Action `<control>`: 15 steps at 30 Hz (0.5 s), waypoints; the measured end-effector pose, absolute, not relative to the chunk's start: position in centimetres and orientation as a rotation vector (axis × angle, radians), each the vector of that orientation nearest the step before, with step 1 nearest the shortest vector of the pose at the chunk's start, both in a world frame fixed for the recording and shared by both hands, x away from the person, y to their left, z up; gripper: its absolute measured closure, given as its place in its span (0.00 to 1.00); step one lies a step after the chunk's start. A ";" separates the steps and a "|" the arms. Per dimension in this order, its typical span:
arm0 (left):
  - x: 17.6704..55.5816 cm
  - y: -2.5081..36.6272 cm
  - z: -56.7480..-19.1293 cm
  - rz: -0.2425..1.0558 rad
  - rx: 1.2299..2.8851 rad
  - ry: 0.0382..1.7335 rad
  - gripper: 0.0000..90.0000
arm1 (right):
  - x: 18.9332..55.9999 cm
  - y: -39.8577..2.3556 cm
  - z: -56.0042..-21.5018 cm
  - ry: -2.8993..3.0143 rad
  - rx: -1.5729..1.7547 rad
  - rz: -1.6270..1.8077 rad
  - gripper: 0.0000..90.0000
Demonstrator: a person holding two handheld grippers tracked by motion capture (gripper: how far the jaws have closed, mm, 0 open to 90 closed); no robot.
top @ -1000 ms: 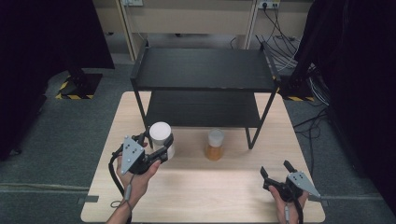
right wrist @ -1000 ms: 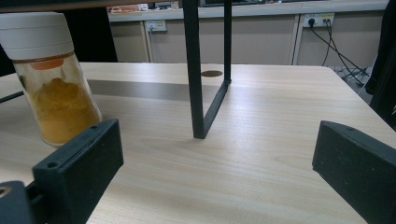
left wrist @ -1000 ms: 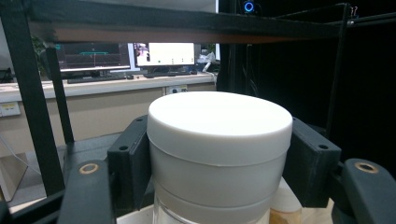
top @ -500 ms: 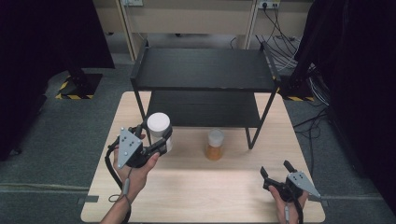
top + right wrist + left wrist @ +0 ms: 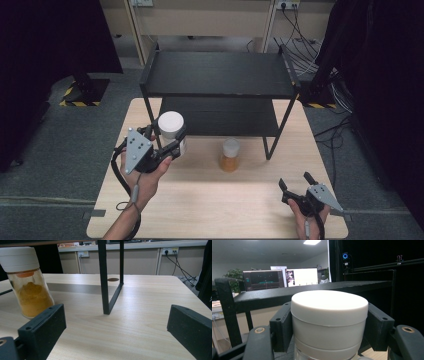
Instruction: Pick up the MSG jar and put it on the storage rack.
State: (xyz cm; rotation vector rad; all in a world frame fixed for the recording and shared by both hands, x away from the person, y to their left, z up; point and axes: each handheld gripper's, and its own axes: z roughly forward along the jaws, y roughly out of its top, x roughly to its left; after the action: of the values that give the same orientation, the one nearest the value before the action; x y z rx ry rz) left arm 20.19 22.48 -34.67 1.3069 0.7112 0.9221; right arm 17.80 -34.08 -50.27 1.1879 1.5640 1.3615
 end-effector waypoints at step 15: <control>20.8 21.7 -33.3 0.913 1.290 0.706 0.37 | 17.8 -34.1 -50.3 1.563 1.189 1.366 0.03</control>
State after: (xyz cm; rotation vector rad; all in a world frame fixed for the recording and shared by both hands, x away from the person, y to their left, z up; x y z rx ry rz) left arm 20.75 21.74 -33.29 1.2903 0.7057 0.9126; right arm 17.78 -34.13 -50.30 1.1885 1.5627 1.3657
